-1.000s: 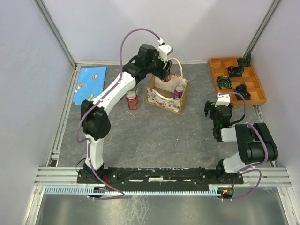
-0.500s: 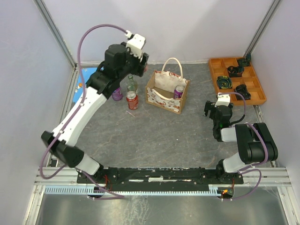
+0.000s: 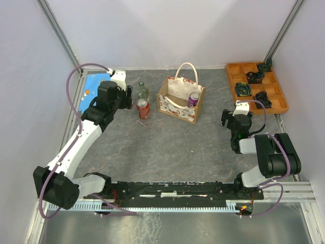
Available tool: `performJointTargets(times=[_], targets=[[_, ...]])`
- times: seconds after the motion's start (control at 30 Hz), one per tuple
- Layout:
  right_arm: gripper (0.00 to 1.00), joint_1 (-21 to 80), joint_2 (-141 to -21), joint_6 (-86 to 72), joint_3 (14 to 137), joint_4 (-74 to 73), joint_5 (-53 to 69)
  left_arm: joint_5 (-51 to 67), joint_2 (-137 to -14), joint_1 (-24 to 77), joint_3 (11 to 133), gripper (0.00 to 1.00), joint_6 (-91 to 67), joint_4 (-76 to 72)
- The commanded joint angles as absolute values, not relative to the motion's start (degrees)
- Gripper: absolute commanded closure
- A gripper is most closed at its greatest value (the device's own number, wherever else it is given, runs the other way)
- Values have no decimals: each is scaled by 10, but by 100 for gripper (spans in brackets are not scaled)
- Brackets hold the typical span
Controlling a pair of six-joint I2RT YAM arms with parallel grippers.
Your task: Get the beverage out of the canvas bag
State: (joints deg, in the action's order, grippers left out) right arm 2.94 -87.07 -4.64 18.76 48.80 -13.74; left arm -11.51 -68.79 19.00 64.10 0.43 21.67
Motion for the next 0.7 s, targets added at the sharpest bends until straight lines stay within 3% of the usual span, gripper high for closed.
performJointTargets(times=[0.0, 0.67], targets=[[1, 28, -865, -47, 205, 503, -134, -109, -650, 180, 599, 97, -48, 57], [1, 28, -865, -46, 205, 503, -134, -87, -754, 115, 502, 92, -105, -65]])
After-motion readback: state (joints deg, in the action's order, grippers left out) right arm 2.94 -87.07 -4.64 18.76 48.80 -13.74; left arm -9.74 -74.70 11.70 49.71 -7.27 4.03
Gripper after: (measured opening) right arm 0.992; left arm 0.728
